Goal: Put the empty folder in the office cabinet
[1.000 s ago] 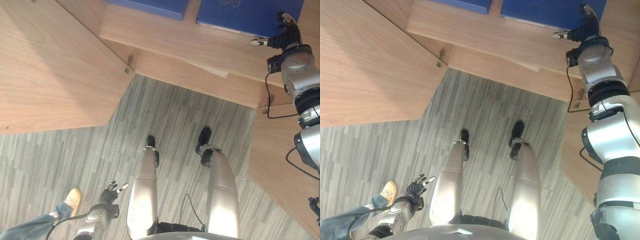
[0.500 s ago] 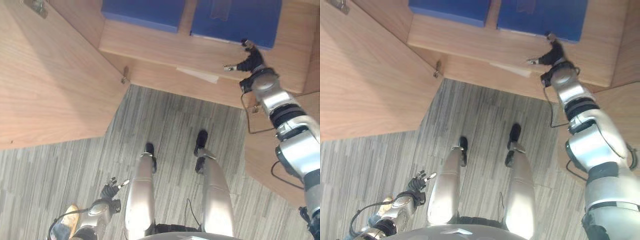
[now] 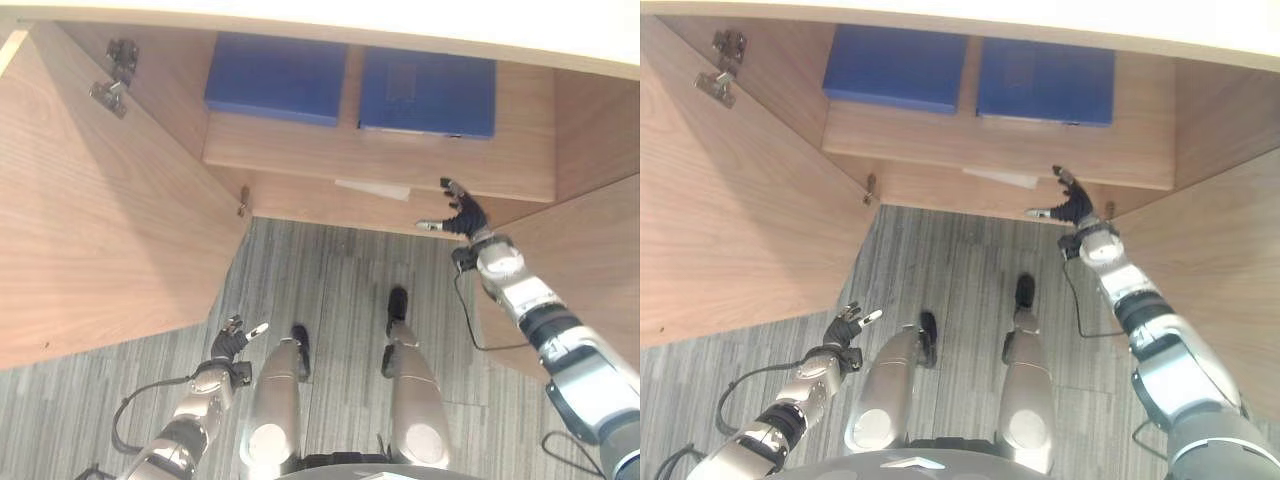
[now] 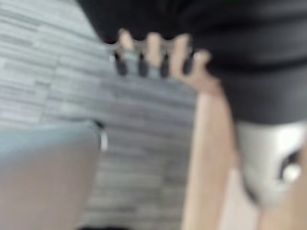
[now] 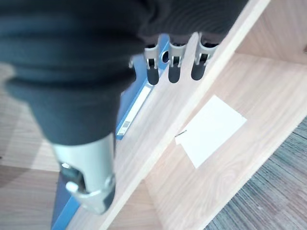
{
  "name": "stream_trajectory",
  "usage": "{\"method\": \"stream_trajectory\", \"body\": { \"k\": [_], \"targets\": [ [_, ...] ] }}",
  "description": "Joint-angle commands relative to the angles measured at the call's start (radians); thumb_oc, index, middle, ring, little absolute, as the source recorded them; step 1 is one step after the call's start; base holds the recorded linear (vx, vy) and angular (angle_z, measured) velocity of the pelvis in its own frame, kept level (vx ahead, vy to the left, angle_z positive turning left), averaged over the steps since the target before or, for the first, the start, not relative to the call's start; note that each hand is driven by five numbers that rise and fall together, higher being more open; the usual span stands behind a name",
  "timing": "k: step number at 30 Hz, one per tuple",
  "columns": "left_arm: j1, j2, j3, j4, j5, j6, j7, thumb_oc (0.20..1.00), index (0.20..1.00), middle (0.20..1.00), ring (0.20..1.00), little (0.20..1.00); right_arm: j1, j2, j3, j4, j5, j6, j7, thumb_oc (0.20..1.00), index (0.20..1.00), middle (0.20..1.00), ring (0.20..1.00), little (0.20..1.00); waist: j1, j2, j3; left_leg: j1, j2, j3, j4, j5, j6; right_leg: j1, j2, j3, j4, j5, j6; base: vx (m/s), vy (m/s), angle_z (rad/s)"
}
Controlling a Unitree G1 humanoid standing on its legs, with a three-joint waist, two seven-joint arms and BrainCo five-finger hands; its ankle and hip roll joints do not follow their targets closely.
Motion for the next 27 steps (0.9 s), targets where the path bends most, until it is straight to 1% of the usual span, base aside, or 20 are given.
{"method": "stream_trajectory", "body": {
  "k": [1, 2, 3, 4, 7, 9, 11, 12, 13, 17, 18, 19, 20, 21, 23, 24, 25, 26, 27],
  "targets": [
    [0.030, -0.034, -0.001, 0.040, 0.020, 0.010, 0.036, 1.000, 1.000, 1.000, 1.000, 1.000, 0.002, -0.044, -0.058, -0.075, -0.002, -0.056, -0.053, 1.000, 1.000, 1.000, 1.000, 1.000, -0.003, 0.006, -0.003, 0.178, 0.058, 0.003, -0.163, -0.038, -0.034, 0.004, 0.021, -0.021, 0.089, -0.206, 0.004, -0.19, 0.233, -0.04],
    [0.029, -0.040, 0.006, 0.049, 0.010, 0.019, 0.030, 1.000, 1.000, 1.000, 1.000, 1.000, 0.048, -0.032, -0.066, -0.090, -0.015, -0.048, -0.057, 1.000, 1.000, 1.000, 1.000, 1.000, -0.013, 0.001, -0.016, 0.210, 0.050, 0.013, -0.185, -0.049, -0.032, 0.020, 0.015, -0.019, 0.060, -0.188, 0.015, -0.17, 0.213, -0.01],
    [0.029, -0.040, 0.006, 0.049, 0.010, 0.019, 0.030, 1.000, 1.000, 1.000, 1.000, 1.000, 0.048, -0.032, -0.066, -0.090, -0.015, -0.048, -0.057, 1.000, 1.000, 1.000, 1.000, 1.000, -0.013, 0.001, -0.016, 0.210, 0.050, 0.013, -0.185, -0.049, -0.032, 0.020, 0.015, -0.019, 0.060, -0.188, 0.015, -0.16, 0.207, -0.05],
    [0.031, -0.046, 0.012, 0.061, 0.008, 0.024, 0.029, 1.000, 1.000, 1.000, 1.000, 1.000, 0.098, -0.020, -0.075, -0.094, -0.013, -0.040, -0.059, 1.000, 1.000, 1.000, 1.000, 1.000, -0.023, -0.004, -0.030, 0.240, 0.042, 0.022, -0.204, -0.057, -0.030, 0.036, 0.008, -0.019, 0.033, -0.169, 0.024, -0.15, 0.195, -0.14],
    [0.055, -0.056, 0.031, 0.084, 0.012, 0.023, 0.019, 1.000, 1.000, 1.000, 1.000, 1.000, 0.251, -0.005, -0.115, -0.077, -0.020, -0.068, -0.059, 1.000, 1.000, 1.000, 1.000, 1.000, -0.040, -0.013, -0.070, 0.310, 0.014, 0.033, -0.244, -0.076, -0.023, 0.082, -0.004, -0.017, -0.037, -0.126, 0.049, -0.22, 0.249, -0.25],
    [0.069, -0.060, 0.044, 0.102, 0.026, 0.022, 0.000, 1.000, 1.000, 1.000, 1.000, 1.000, 0.318, 0.014, -0.146, -0.052, -0.005, -0.070, -0.068, 1.000, 1.000, 1.000, 1.000, 1.000, -0.048, -0.019, -0.092, 0.342, 0.000, 0.038, -0.251, -0.092, -0.017, 0.109, -0.008, -0.019, -0.074, -0.112, 0.061, -0.21, 0.179, -0.23],
    [0.081, -0.065, 0.058, 0.112, 0.049, 0.021, -0.018, 1.000, 1.000, 1.000, 1.000, 1.000, 0.359, 0.036, -0.167, -0.031, 0.020, -0.061, -0.084, 1.000, 1.000, 1.000, 1.000, 1.000, -0.053, -0.022, -0.106, 0.366, -0.008, 0.042, -0.255, -0.102, -0.010, 0.129, -0.009, -0.023, -0.098, -0.106, 0.068, -0.21, 0.159, -0.21],
    [0.094, -0.068, 0.068, 0.132, 0.068, 0.013, -0.051, 1.000, 1.000, 1.000, 1.000, 1.000, 0.402, 0.059, -0.195, 0.000, 0.039, -0.060, -0.093, 1.000, 1.000, 1.000, 1.000, 1.000, -0.061, -0.024, -0.124, 0.397, -0.016, 0.049, -0.265, -0.113, -0.003, 0.152, -0.005, -0.025, -0.127, -0.103, 0.073, -0.19, 0.149, -0.14],
    [0.099, -0.071, 0.070, 0.137, 0.076, 0.010, -0.061, 1.000, 1.000, 1.000, 1.000, 1.000, 0.420, 0.070, -0.209, 0.017, 0.037, -0.069, -0.099, 1.000, 1.000, 1.000, 1.000, 1.000, -0.064, -0.025, -0.131, 0.406, -0.019, 0.051, -0.261, -0.119, 0.000, 0.158, -0.005, -0.026, -0.138, -0.101, 0.076, -0.23, 0.170, -0.12],
    [0.103, -0.074, 0.069, 0.145, 0.082, -0.010, -0.075, 1.000, 1.000, 1.000, 1.000, 1.000, 0.443, 0.091, -0.242, 0.059, 0.068, -0.081, -0.129, 1.000, 1.000, 1.000, 1.000, 1.000, -0.070, -0.025, -0.140, 0.415, -0.027, 0.054, -0.247, -0.134, 0.006, 0.165, -0.006, -0.025, -0.161, -0.098, 0.083, -0.17, 0.100, -0.08],
    [0.104, -0.075, 0.070, 0.141, 0.085, -0.017, -0.079, 1.000, 1.000, 1.000, 1.000, 1.000, 0.457, 0.103, -0.260, 0.076, 0.083, -0.088, -0.160, 1.000, 1.000, 1.000, 1.000, 1.000, -0.073, -0.024, -0.145, 0.420, -0.031, 0.056, -0.240, -0.141, 0.009, 0.170, -0.005, -0.023, -0.170, -0.102, 0.085, -0.13, 0.085, -0.07],
    [0.104, -0.075, 0.070, 0.141, 0.085, -0.017, -0.079, 1.000, 1.000, 1.000, 1.000, 1.000, 0.457, 0.103, -0.260, 0.076, 0.083, -0.088, -0.160, 1.000, 1.000, 1.000, 1.000, 1.000, -0.073, -0.024, -0.145, 0.420, -0.031, 0.056, -0.240, -0.141, 0.009, 0.170, -0.005, -0.023, -0.170, -0.102, 0.085, -0.31, 0.215, -0.14],
    [0.102, -0.074, 0.073, 0.138, 0.093, -0.020, -0.081, 1.000, 1.000, 1.000, 1.000, 1.000, 0.466, 0.117, -0.298, 0.113, 0.117, -0.093, -0.192, 1.000, 1.000, 1.000, 1.000, 1.000, -0.076, -0.020, -0.151, 0.425, -0.039, 0.058, -0.226, -0.148, 0.015, 0.162, -0.005, -0.022, -0.171, -0.114, 0.092, -0.40, 0.251, -0.09],
    [0.107, -0.069, 0.076, 0.145, 0.128, -0.047, -0.103, 1.000, 1.000, 1.000, 1.000, 1.000, 0.475, 0.139, -0.346, 0.157, 0.188, -0.109, -0.243, 1.000, 1.000, 1.000, 1.000, 1.000, -0.073, -0.022, -0.146, 0.416, -0.051, 0.063, -0.191, -0.163, 0.027, 0.149, -0.005, -0.030, -0.171, -0.125, 0.102, -0.48, 0.289, -0.15],
    [0.130, -0.050, 0.075, 0.178, 0.160, -0.095, -0.152, 1.000, 1.000, 1.000, 1.000, 1.000, 0.475, 0.151, -0.403, 0.224, 0.238, -0.154, -0.259, 1.000, 1.000, 1.000, 1.000, 1.000, -0.060, -0.018, -0.135, 0.408, -0.060, 0.068, -0.173, -0.167, 0.033, 0.150, -0.005, -0.065, -0.171, -0.135, 0.105, -0.26, 0.141, -0.14],
    [0.130, -0.050, 0.075, 0.178, 0.160, -0.095, -0.152, 1.000, 1.000, 1.000, 1.000, 1.000, 0.475, 0.151, -0.403, 0.224, 0.238, -0.154, -0.259, 1.000, 1.000, 1.000, 1.000, 1.000, -0.060, -0.018, -0.135, 0.408, -0.060, 0.068, -0.173, -0.167, 0.033, 0.150, -0.005, -0.065, -0.171, -0.135, 0.105, -0.12, 0.096, -0.12],
    [0.149, -0.041, 0.076, 0.192, 0.177, -0.115, -0.169, 1.000, 1.000, 1.000, 1.000, 1.000, 0.475, 0.149, -0.436, 0.245, 0.256, -0.163, -0.269, 1.000, 1.000, 1.000, 1.000, 1.000, -0.052, -0.013, -0.129, 0.415, -0.066, 0.075, -0.180, -0.158, 0.035, 0.152, -0.005, -0.100, -0.171, -0.135, 0.105, -0.05, 0.207, -0.41],
    [0.205, -0.033, 0.081, 0.203, 0.190, -0.137, -0.189, 1.000, 1.000, 1.000, 1.000, 1.000, 0.483, 0.161, -0.484, 0.261, 0.266, -0.178, -0.288, 1.000, 1.000, 1.000, 1.000, 1.000, -0.033, 0.022, -0.117, 0.468, -0.055, 0.097, -0.220, -0.150, 0.034, 0.173, 0.005, -0.179, -0.171, -0.124, 0.104, -0.07, 0.243, -0.54],
    [0.218, -0.032, 0.084, 0.203, 0.199, -0.141, -0.188, 1.000, 1.000, 1.000, 1.000, 1.000, 0.487, 0.167, -0.492, 0.259, 0.275, -0.188, -0.304, 1.000, 1.000, 1.000, 1.000, 1.000, -0.033, 0.026, -0.115, 0.480, -0.055, 0.107, -0.234, -0.145, 0.036, 0.177, 0.002, -0.188, -0.171, -0.114, 0.103, -0.05, 0.247, -0.93]
  ]
}}
